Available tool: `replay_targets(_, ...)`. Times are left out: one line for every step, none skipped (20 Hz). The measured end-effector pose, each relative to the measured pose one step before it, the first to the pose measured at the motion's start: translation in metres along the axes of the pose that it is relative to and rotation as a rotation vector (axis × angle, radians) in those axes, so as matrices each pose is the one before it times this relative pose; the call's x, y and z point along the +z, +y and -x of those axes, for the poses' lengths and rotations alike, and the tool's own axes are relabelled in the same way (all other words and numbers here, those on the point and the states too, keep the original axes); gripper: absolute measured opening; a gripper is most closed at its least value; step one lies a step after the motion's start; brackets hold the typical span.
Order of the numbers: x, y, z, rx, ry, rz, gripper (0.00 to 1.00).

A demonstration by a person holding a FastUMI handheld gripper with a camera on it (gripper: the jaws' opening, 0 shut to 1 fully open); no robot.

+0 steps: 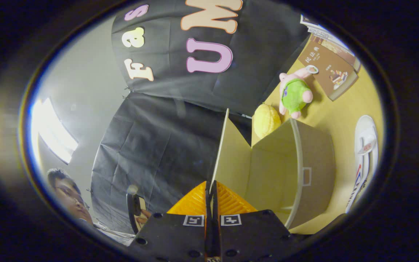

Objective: Open the storage box then place both shoes into the box .Put the left shoe in first, then the right shoe, with the right side of both shoes facing outward in a uniform manner.

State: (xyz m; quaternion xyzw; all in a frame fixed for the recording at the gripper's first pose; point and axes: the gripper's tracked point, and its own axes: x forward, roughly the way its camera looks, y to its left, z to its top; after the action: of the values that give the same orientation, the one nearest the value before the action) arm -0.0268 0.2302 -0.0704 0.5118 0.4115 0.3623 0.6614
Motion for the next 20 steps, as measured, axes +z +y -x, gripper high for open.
replay_targets(-0.00177, 0.00684, -0.00638, 0.00162, 0.00159, 0.0087, 0.03)
replay_targets(-0.00144, 0.00621, -0.00587, 0.00548, 0.00638, 0.00983, 0.03)
replay_targets(-0.00176, 0.00637, -0.00605, 0.0003, 0.00143, 0.00791, 0.03)
replay_targets(-0.00161, 0.0051, -0.00634, 0.00425, 0.005, 0.00449, 0.03)
replay_targets(-0.00271, 0.00405, -0.00758, 0.00272, 0.00602, 0.00301, 0.03)
replay_targets(0.00149, 0.0004, -0.01039, 0.00305, 0.00328, 0.00534, 0.03)
replay_targets(-0.00444, 0.00544, -0.00788, 0.00589, 0.00691, 0.00523, 0.03)
replay_targets(-0.00223, 0.00451, -0.00691, 0.00463, 0.00385, 0.00564, 0.03)
replay_targets(-0.00307, 0.00378, -0.00693, 0.0049, 0.00554, 0.00594, 0.03)
replay_targets(-0.0031, 0.00359, -0.0071, 0.00449, 0.00676, 0.00356, 0.03)
replay_targets(-0.00431, 0.00341, -0.00725, 0.00283, 0.00572, 0.00311, 0.03)
replay_targets(-0.0027, 0.00116, -0.00713, 0.0012, 0.00665, 0.00179, 0.03)
replay_targets(-0.00489, 0.00149, -0.00798, 0.00149, 0.00532, 0.00308, 0.03)
replay_targets(-0.0023, 0.0017, -0.00722, -0.00149, 0.00586, 0.00359, 0.03)
replay_targets(-0.00424, 0.00149, -0.0061, 0.00192, 0.00568, 0.00209, 0.03)
replay_targets(-0.0031, 0.00075, -0.00653, -0.00052, 0.00689, 0.00195, 0.03)
replay_targets(-0.00389, 0.00049, -0.00859, -0.00262, 0.00645, 0.00374, 0.03)
replay_targets(-0.00226, 0.00011, -0.00809, -0.00277, 0.00905, 0.00085, 0.03)
replay_targets(-0.00389, 0.00181, -0.00816, -0.00168, 0.0097, -0.00055, 0.03)
replay_targets(-0.00317, 0.00084, -0.00774, -0.00118, 0.00928, 0.00131, 0.03)
